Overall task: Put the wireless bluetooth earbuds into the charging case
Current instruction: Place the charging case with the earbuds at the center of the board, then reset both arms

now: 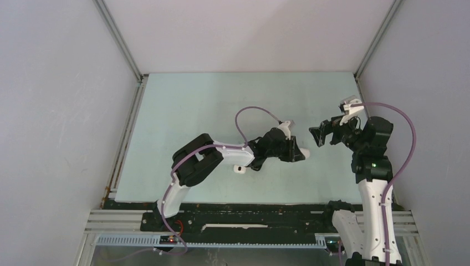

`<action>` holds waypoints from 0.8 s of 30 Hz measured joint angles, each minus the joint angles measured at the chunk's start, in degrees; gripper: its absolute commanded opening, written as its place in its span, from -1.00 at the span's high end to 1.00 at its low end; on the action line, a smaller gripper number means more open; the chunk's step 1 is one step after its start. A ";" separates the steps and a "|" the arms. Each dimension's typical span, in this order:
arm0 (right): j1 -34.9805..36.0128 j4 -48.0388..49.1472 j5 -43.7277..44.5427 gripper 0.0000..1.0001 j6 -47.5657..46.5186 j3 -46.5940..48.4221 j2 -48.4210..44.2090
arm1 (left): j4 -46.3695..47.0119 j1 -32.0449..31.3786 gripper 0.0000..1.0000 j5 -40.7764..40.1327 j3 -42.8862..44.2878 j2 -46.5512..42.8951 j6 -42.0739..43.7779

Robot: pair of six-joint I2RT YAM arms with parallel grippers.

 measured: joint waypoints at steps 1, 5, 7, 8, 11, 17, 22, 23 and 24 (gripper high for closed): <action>0.00 -0.09 0.00 -1.00 0.00 -0.13 0.42 | -1.09 0.26 0.62 0.31 0.66 0.59 -0.63; -0.02 -0.39 -0.20 -0.99 -0.13 -0.61 2.49 | -5.42 1.33 0.51 1.03 2.38 2.19 -2.82; -0.02 -0.50 -0.35 -1.00 -0.22 -0.72 3.02 | -7.26 1.90 0.44 1.49 2.51 2.78 -4.02; -0.02 -0.50 -0.48 -0.99 -0.26 -0.74 3.19 | -8.31 2.38 0.39 1.90 2.51 3.04 -4.68; 0.02 -0.50 -0.90 -0.99 -0.44 -0.74 3.37 | -9.35 4.00 0.26 2.97 2.36 3.32 -6.08; 0.02 -0.50 -1.27 -0.99 -0.70 -0.74 3.50 | -9.79 6.16 -0.87 3.34 -0.07 1.84 -6.12; 0.02 -0.50 -1.25 -0.99 -1.01 -0.74 4.42 | -11.21 7.06 -0.99 1.49 -5.29 -5.01 -3.50; 0.04 -0.50 -1.25 -0.99 -1.11 -0.74 4.76 | -12.74 7.23 -0.99 0.31 -6.78 -6.45 -2.34; 0.04 -0.52 -1.25 -0.99 -1.16 -0.74 5.16 | -13.66 7.48 -0.99 -0.35 -7.98 -7.61 -1.53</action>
